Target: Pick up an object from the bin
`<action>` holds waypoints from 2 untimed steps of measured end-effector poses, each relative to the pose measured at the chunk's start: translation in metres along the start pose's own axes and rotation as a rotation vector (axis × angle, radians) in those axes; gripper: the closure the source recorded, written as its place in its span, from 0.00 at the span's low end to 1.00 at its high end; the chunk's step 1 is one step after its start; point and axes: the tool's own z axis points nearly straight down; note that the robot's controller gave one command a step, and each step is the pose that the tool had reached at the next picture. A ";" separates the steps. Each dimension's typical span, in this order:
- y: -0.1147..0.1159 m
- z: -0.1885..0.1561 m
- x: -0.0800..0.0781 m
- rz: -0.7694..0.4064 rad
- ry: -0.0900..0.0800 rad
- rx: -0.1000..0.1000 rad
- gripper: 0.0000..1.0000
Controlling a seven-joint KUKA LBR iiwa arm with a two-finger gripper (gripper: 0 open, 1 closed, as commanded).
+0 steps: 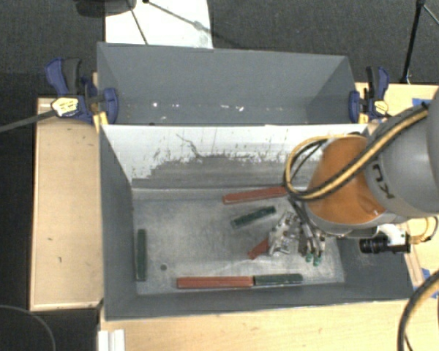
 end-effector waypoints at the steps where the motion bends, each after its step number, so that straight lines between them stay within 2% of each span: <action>1: 0.001 0.002 0.007 -0.007 0.023 0.002 0.00; 2: 0.001 0.003 0.006 -0.007 0.023 0.002 0.00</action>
Offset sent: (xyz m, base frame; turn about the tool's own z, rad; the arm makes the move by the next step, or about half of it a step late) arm 0.0000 0.0000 0.0000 0.0000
